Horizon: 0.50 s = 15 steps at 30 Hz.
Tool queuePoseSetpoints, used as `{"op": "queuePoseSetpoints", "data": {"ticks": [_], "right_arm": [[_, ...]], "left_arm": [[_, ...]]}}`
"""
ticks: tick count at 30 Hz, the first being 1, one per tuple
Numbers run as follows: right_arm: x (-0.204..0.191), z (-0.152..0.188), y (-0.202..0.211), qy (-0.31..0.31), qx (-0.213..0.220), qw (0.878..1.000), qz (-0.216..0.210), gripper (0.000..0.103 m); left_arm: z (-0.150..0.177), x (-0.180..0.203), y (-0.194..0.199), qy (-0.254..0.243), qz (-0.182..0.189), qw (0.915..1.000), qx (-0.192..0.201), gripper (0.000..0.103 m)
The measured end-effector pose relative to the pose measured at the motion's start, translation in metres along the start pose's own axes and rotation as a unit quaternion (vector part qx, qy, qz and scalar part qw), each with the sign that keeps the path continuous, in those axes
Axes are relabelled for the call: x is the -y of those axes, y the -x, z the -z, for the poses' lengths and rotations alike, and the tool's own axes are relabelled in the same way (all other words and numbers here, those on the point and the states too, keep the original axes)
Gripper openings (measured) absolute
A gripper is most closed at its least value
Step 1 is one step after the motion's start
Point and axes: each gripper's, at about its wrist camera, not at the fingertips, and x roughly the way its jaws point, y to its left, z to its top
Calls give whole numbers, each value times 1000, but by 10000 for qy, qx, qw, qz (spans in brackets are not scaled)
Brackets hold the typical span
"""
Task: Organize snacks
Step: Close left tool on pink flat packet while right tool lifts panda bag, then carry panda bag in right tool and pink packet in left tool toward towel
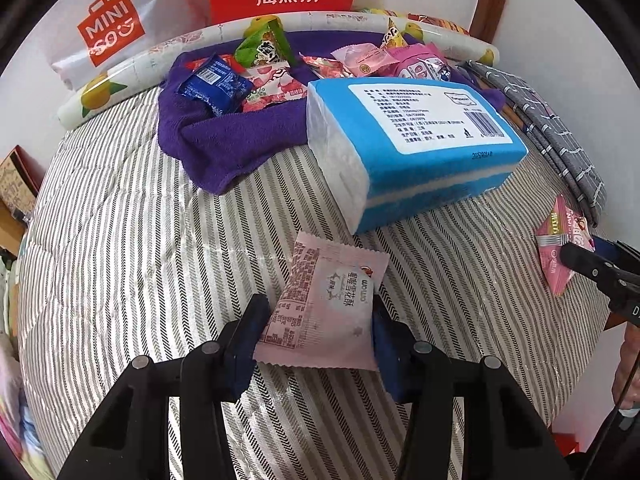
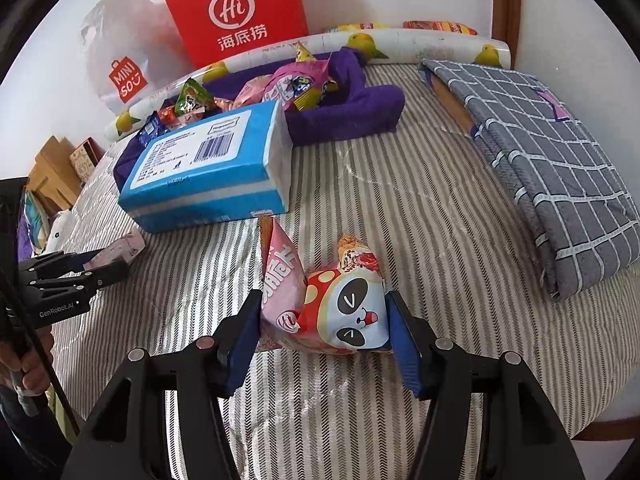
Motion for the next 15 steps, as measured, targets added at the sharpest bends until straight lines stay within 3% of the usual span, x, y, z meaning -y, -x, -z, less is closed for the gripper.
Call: {"op": "queuePoseSetpoints", "data": {"ticks": [15], "right_arm": [[-2, 3, -2, 85, 39, 9999, 60, 60]], "left_arm": [[8, 2, 0, 101, -152, 9995, 271, 49]]}}
